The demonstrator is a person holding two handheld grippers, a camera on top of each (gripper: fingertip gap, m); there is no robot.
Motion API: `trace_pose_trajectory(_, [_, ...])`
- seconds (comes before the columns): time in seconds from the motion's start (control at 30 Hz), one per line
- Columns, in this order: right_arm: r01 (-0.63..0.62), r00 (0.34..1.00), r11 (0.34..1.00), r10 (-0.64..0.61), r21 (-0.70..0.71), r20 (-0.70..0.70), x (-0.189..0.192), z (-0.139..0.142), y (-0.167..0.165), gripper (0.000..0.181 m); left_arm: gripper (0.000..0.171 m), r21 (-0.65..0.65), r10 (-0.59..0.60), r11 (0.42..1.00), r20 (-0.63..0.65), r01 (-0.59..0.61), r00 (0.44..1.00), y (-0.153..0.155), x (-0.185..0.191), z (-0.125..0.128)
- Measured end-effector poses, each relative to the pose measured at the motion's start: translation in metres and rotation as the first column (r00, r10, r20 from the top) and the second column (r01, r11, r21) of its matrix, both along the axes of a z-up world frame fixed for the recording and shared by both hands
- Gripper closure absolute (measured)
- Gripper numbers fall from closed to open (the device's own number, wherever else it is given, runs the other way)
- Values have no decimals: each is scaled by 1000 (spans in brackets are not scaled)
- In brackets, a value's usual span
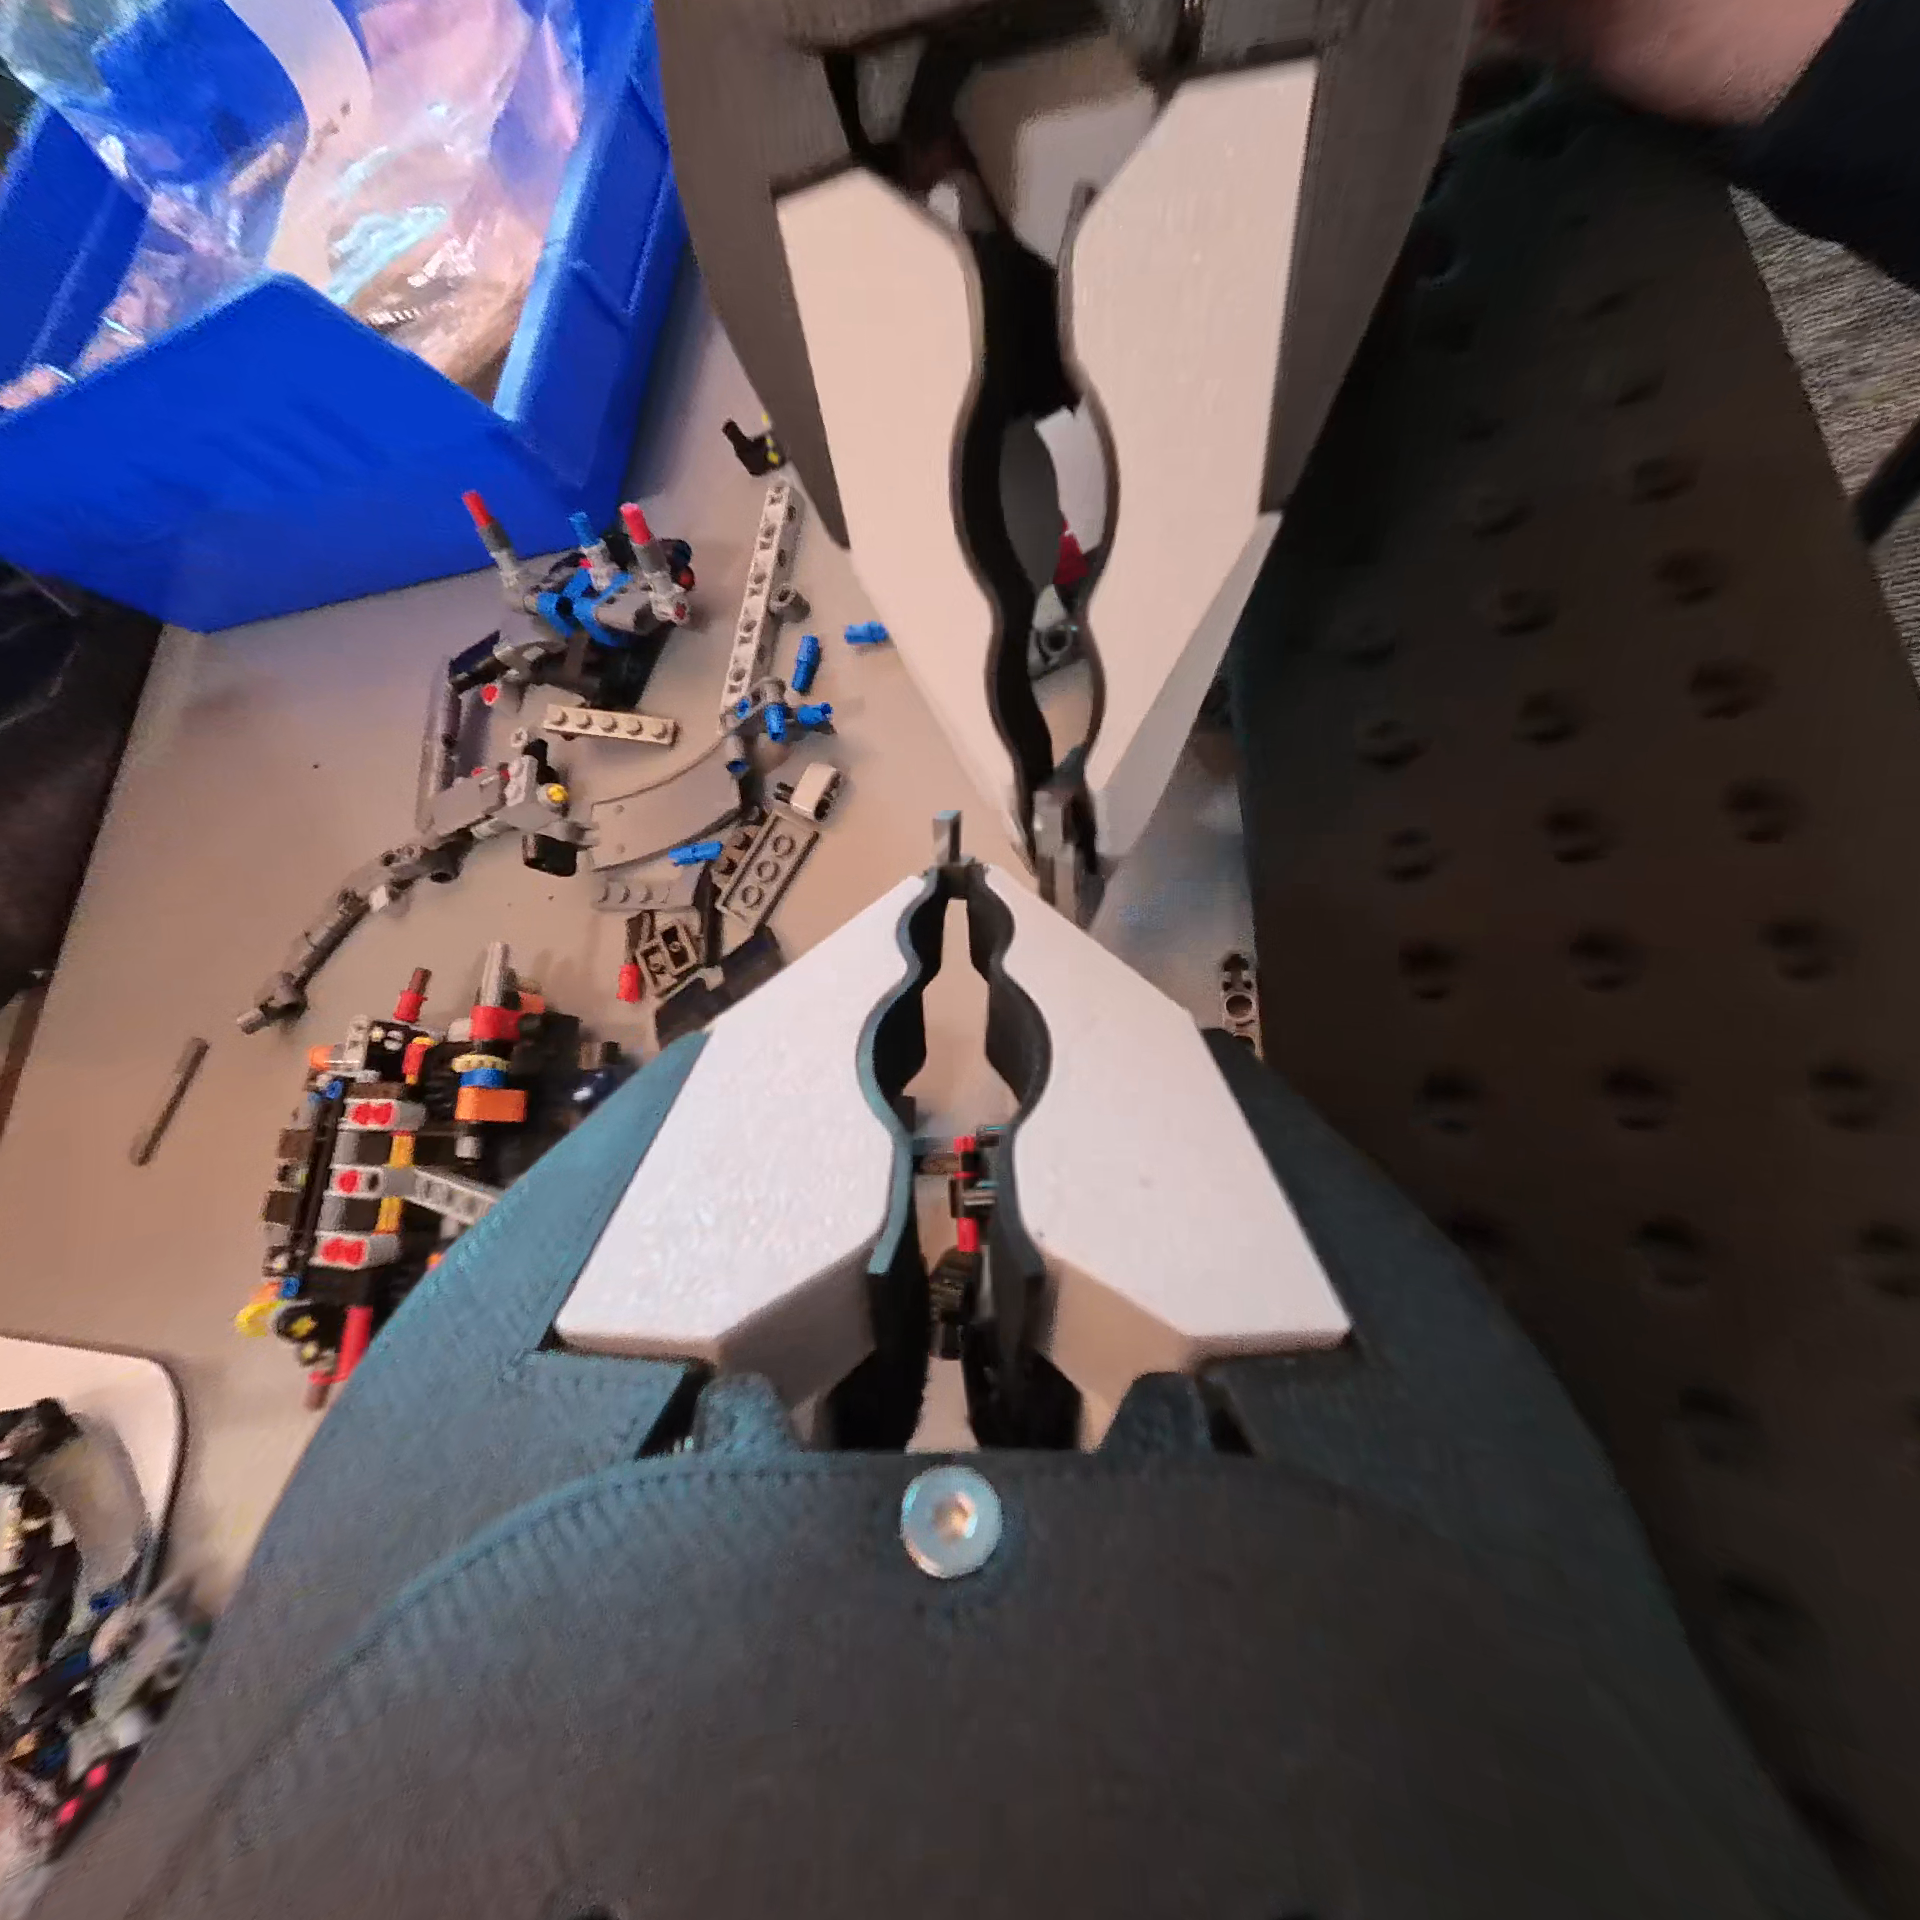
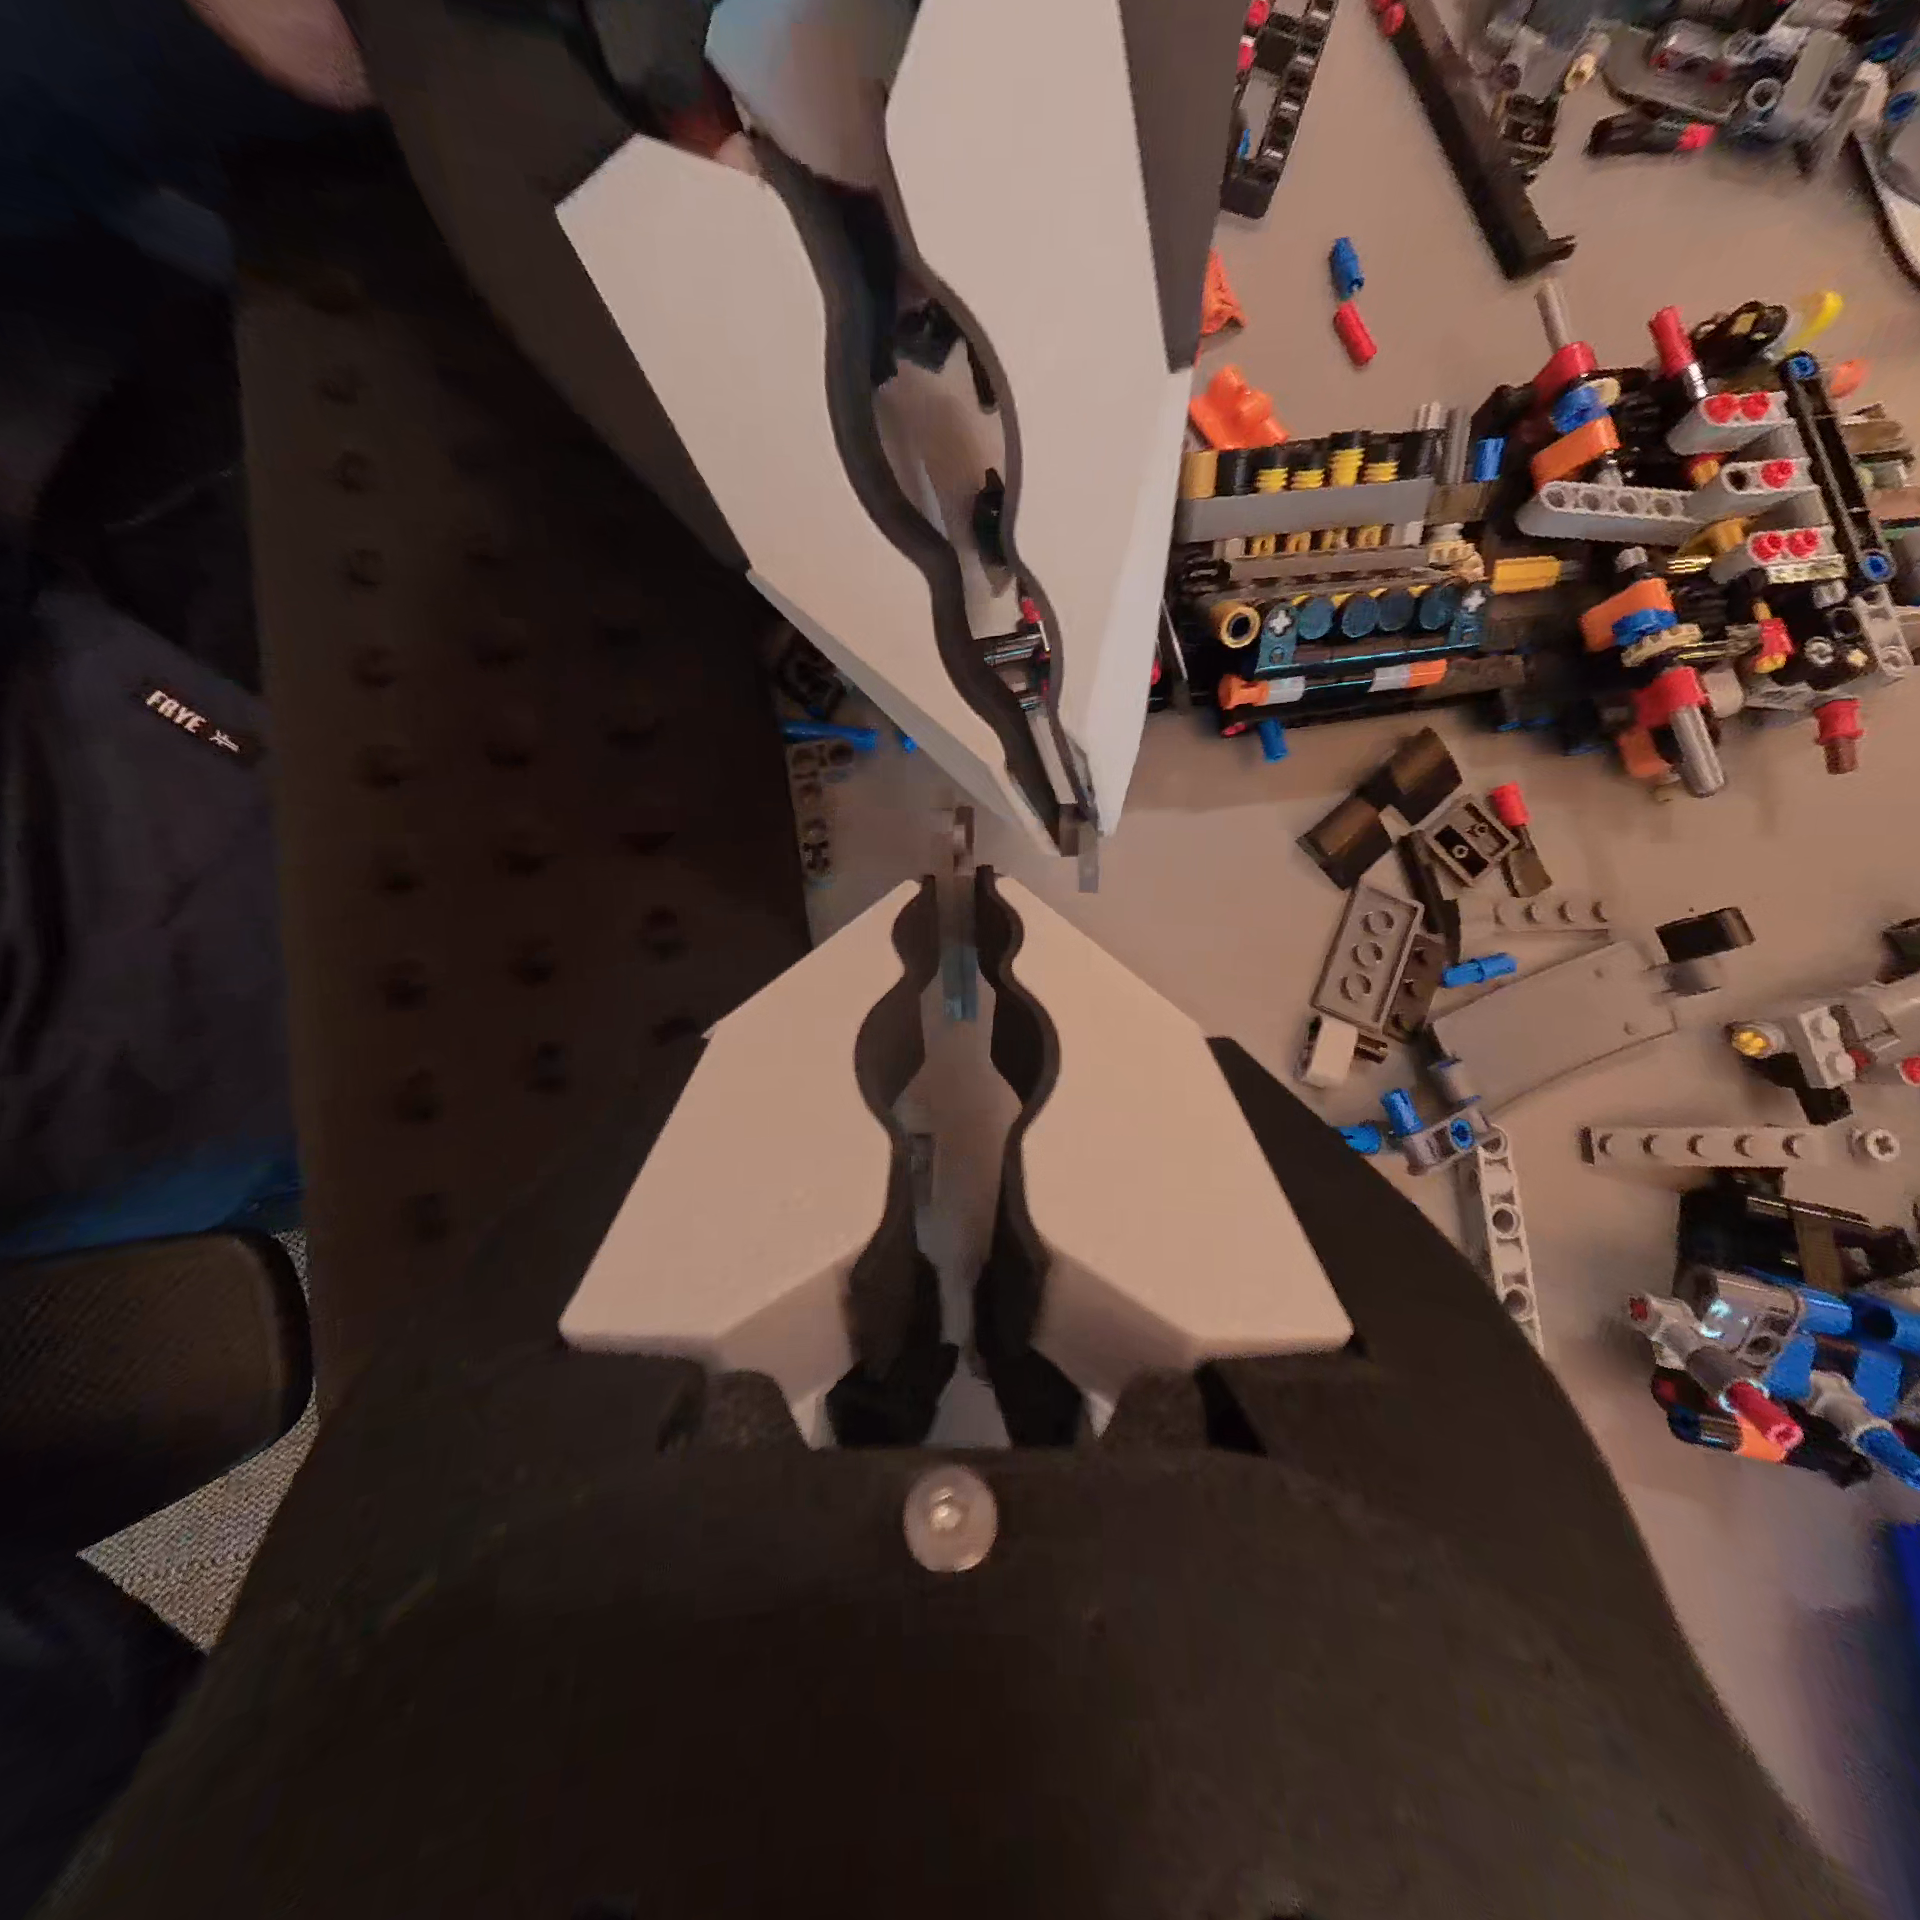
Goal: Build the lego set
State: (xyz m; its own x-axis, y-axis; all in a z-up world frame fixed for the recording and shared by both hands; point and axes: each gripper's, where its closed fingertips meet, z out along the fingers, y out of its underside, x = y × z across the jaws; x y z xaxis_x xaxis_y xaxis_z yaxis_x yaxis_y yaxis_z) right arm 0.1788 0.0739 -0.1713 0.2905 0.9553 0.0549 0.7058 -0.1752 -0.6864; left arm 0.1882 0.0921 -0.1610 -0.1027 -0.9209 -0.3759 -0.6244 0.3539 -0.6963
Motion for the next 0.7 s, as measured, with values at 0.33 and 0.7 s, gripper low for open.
trace_pose_trajectory(0.33, [49, 999, 999, -49, 11, -6, 10, 1, 7, 178, 158, -35, 56, 998, -30, -57, 998, 10, -3, -8])
trace_pose_trajectory(0.7, [61, 997, 995, -57, 79, -61, 13, 15, 12, 178, 143, -129, -33, 991, 48, 39, 998, -11, 2, 5])
